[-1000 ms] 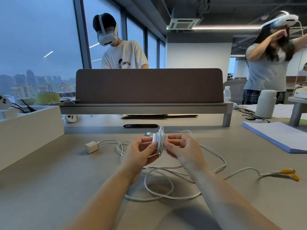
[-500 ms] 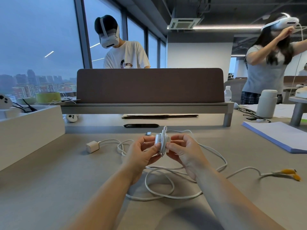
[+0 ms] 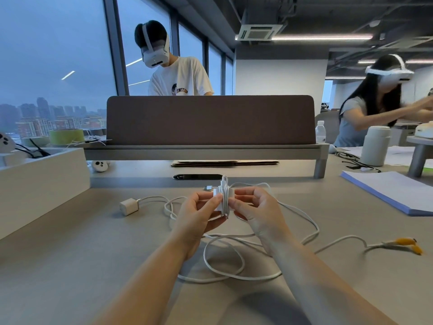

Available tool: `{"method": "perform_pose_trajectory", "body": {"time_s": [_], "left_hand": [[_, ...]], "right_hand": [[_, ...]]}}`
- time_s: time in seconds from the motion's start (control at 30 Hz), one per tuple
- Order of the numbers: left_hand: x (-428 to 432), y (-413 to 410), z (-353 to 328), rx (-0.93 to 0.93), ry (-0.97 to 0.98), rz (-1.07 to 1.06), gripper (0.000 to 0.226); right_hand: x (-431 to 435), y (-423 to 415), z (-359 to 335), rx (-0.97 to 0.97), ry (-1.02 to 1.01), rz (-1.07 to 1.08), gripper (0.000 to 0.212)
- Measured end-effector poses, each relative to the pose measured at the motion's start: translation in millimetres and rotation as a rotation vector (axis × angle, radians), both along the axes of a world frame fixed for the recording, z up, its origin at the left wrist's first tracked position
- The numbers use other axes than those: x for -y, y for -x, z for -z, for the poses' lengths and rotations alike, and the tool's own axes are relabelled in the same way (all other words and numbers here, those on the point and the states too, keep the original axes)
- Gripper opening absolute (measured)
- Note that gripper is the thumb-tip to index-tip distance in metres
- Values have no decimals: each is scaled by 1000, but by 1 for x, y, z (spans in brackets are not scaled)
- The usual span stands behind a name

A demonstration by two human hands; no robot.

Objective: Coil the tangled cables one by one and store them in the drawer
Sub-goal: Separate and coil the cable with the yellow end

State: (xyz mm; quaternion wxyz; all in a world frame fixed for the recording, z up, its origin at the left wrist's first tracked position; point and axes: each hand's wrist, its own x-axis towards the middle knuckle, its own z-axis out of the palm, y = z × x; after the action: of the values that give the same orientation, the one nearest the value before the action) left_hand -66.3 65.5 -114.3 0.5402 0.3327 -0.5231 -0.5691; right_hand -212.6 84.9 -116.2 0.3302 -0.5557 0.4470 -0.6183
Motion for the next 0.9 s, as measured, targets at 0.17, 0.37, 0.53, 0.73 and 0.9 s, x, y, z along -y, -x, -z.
{"method": "perform_pose_trajectory", "body": {"time_s": [0.17,0.37,0.53,0.73,0.9], "left_hand": [[1,0,1,-26,-28,6,34],[0,-2,-1,-40,-26,39,50],[0,-3,0,-39,-44,55,48],[0,1,0,-21,-55,24,37],[-3,0,-2,-67,-64,43,24]], "right_hand": [[2,1,2,-14,6,8,30],[-1,2,-1,-94,90,-7,26],[-1,1,0,-121,118,-6,27],[3,-2,4,-181,145,59,15],[0,-4,0,-131,137,71,13]]}}
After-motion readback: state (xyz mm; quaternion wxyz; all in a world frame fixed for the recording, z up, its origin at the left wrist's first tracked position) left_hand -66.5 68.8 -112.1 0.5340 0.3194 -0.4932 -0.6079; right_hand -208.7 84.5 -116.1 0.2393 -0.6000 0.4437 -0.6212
